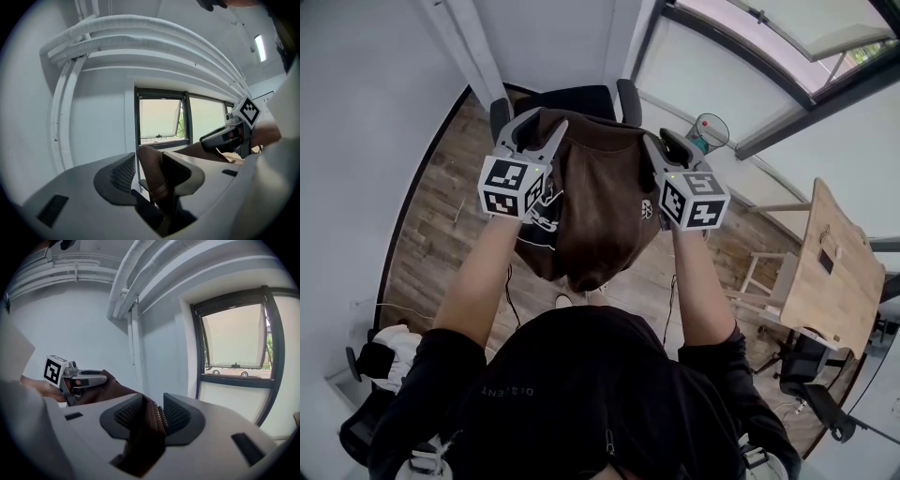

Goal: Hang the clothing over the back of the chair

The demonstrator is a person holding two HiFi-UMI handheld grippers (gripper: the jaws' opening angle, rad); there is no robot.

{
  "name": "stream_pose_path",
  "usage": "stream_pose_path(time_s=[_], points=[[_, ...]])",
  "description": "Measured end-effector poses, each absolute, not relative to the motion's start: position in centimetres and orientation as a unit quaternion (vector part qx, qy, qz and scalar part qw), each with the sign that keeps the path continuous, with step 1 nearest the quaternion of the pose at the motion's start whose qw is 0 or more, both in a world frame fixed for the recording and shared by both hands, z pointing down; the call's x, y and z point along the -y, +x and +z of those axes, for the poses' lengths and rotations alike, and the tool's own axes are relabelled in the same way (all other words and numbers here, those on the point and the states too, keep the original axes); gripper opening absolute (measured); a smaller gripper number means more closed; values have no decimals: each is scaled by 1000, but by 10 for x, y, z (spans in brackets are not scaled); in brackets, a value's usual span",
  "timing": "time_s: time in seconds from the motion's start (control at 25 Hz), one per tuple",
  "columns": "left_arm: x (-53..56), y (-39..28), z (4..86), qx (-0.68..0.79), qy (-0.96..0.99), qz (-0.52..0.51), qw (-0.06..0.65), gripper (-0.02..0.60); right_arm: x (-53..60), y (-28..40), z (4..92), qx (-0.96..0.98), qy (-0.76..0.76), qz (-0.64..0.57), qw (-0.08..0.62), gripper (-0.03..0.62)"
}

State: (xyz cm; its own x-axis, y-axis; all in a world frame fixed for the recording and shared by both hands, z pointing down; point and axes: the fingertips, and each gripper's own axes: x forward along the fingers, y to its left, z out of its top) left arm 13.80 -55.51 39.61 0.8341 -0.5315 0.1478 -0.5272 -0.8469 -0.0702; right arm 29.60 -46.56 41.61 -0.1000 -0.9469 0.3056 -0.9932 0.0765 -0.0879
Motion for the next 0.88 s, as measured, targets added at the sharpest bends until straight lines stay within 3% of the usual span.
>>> stream_pose_path(time_s=[0.12, 0.2, 0.88], points=[[558, 132, 394, -283, -956, -80, 14, 187, 467, 300, 420, 722, 672, 142, 84, 203], [558, 131, 392, -285, -955, -77, 15, 187, 469, 300, 421, 723, 670, 144, 84, 222], [534, 129, 374, -279, -958, -55, 23, 187, 454, 277, 411, 750, 645, 128, 74, 205]])
